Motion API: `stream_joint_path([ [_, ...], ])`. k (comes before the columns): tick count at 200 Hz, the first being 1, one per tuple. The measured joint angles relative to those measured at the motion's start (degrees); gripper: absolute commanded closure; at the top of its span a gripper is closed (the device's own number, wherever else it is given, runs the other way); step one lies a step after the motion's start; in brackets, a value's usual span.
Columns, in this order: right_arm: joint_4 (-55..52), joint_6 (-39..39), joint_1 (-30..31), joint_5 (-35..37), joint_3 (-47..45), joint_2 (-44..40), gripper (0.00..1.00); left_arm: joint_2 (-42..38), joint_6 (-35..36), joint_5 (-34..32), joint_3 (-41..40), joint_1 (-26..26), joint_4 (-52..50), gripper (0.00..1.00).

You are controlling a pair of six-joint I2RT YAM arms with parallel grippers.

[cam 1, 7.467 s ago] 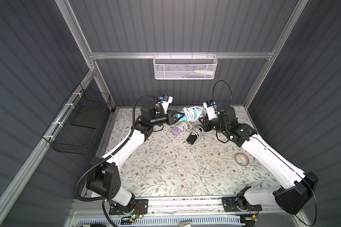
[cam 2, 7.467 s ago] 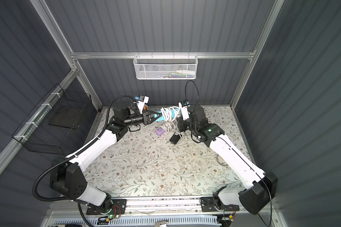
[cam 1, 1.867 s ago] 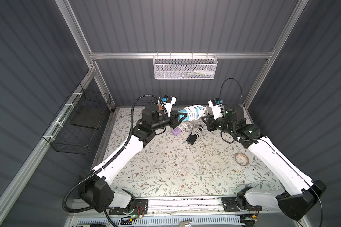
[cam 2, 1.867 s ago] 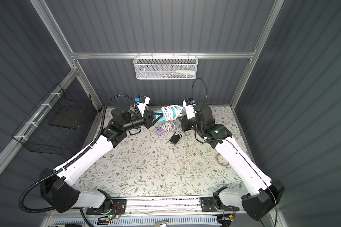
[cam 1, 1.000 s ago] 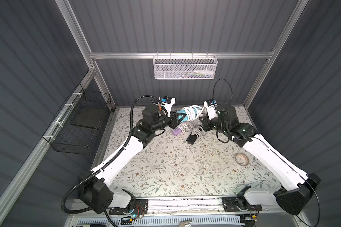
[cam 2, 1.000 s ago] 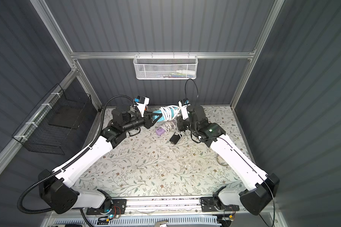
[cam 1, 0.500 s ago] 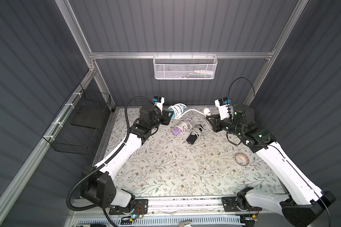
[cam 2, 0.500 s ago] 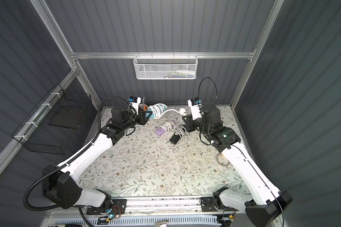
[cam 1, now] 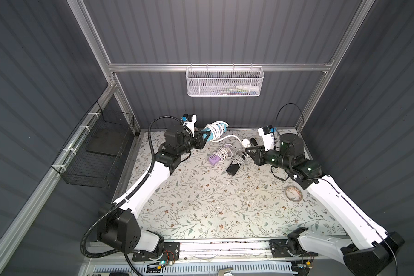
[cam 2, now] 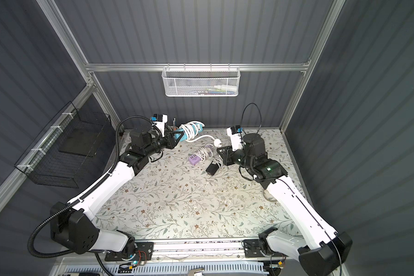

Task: Unwrap the cord wrapped around the power strip
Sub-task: Unwrap the power cord from the power strip.

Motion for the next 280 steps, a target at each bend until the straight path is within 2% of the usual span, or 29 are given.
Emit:
stream_joint_path([
  [35, 2.47, 1.53, -1.33, -0.37, -1.86, 2.95, 1.00, -0.94, -3.96, 5.44, 0.00, 0.00, 3.56, 1.00],
  [84, 7.21, 3.19, -9.81, -3.58, -0.33, 7.89, 1.00, -1.25, -10.75, 12.39, -0.85, -0.70, 9.25, 1.00],
  [128, 7.43, 3.19, -14.34, -5.97, 9.44, 12.37, 1.00, -2.45, -11.67, 14.01, -4.37, -4.48, 9.14, 1.00],
  [168, 6.75, 2.71, -16.06, -7.28, 19.65, 12.66, 1.00, -2.43, -11.65, 13.99, -7.87, -7.30, 8.26, 1.00],
  [188, 5.38, 2.29, -16.87, -7.78, 23.10, 11.26, 1.00, -2.16, -10.29, 12.52, -8.46, -7.30, 6.12, 1.00],
  [218, 1.44, 1.53, -18.10, -8.46, 25.05, 6.56, 1.00, -1.60, -5.01, 6.56, -8.04, -7.26, 1.46, 1.00],
  [250, -3.85, 1.22, -19.52, -8.83, 24.26, -0.61, 1.00, 0.02, 2.03, -0.63, -5.27, -7.10, -2.45, 1.00],
  [280, -7.87, 1.20, -20.39, -8.72, 19.67, -7.91, 1.00, 1.03, 8.00, -4.37, -2.54, -6.40, -2.75, 1.00],
])
